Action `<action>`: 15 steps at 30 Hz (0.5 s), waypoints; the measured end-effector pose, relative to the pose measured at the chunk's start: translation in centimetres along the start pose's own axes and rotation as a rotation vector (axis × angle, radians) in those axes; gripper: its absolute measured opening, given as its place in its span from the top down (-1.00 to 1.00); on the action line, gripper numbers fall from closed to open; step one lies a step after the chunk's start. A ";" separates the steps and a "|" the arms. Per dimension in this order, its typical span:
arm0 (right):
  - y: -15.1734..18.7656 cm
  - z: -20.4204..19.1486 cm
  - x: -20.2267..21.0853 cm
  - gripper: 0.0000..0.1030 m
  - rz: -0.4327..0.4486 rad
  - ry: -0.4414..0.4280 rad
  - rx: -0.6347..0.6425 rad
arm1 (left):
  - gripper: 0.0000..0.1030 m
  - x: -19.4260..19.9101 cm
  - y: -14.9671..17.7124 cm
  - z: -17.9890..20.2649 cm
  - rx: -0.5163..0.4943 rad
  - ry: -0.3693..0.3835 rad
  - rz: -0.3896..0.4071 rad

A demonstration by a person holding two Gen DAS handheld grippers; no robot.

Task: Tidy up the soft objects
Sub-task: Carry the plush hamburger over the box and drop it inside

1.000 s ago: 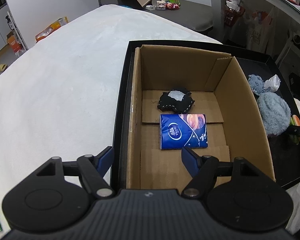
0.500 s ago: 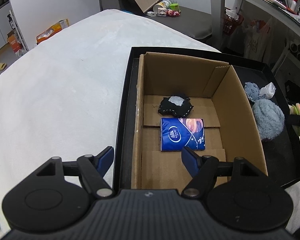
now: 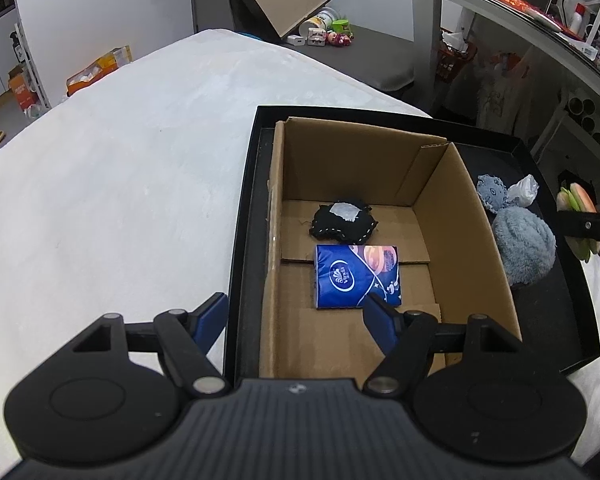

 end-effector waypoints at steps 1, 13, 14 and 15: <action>-0.1 -0.4 0.1 0.22 0.002 -0.005 0.005 | -0.41 0.0 0.0 -0.1 0.005 0.003 0.001; -1.4 -3.7 0.2 0.22 0.019 -0.038 0.050 | -0.34 -0.3 0.5 -0.6 0.055 0.058 0.004; -1.5 -4.0 0.2 0.22 0.021 -0.040 0.053 | -0.34 -0.3 0.6 -0.6 0.058 0.065 0.005; -1.7 -4.2 0.2 0.22 0.022 -0.042 0.058 | -0.30 -0.4 0.7 -0.7 0.060 0.071 0.005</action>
Point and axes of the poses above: each gripper's, at about its wrist camera, not at the fingertips, and x roughly against the way its jaws point, z to its right, y to its underside, the point moved 4 cm from there along -x, roughly the way its jaws point, and after that the axes turned 5 degrees about -y, right-handed, at the moved point
